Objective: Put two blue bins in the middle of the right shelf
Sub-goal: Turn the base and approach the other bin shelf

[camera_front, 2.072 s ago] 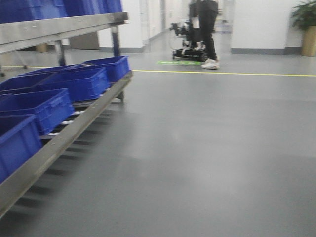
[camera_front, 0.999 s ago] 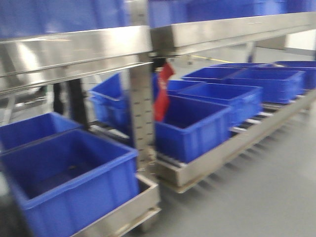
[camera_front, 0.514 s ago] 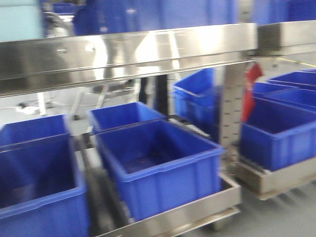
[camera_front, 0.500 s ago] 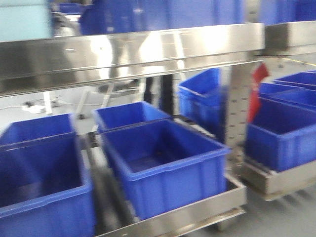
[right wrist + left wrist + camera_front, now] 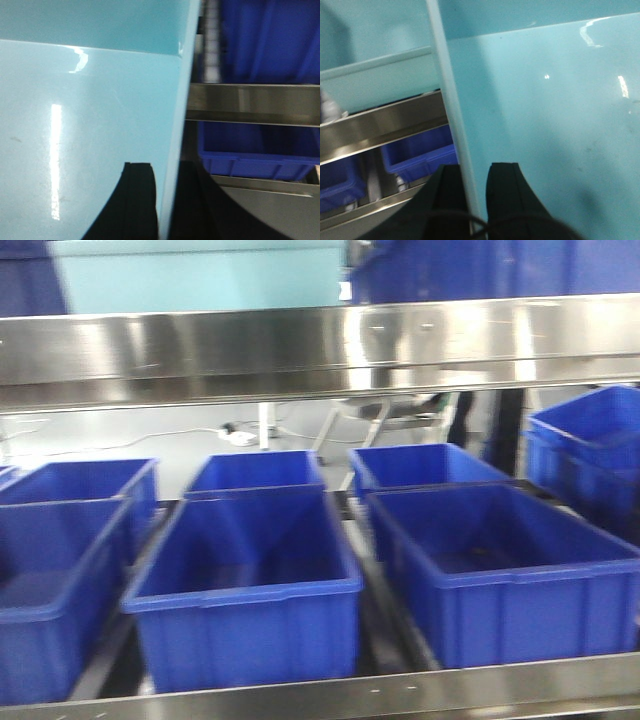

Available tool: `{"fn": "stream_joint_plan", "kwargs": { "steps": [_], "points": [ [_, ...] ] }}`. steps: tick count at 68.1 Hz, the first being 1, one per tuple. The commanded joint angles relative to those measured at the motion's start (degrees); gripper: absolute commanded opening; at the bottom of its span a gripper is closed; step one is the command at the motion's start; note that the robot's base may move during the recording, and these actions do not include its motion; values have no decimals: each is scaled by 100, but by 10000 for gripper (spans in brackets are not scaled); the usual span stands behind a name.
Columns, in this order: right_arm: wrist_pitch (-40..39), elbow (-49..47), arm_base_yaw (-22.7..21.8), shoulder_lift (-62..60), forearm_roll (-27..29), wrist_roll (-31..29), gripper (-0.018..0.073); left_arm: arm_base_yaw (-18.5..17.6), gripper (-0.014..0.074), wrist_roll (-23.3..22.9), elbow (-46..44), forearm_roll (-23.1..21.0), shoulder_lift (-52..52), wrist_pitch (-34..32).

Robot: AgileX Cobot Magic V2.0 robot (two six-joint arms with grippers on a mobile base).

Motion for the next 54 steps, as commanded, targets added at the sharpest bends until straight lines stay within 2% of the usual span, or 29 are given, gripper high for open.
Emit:
{"fn": "stream_joint_plan", "kwargs": {
  "steps": [1,54],
  "points": [
    [-232,-75,-24,-45,-102,-98,-162,-36,-111,100,-71,-52,-113,-184],
    [-232,-75,-24,-45,-102,-98,-162,-36,-111,100,-71,-52,-113,-184]
  ]
}}
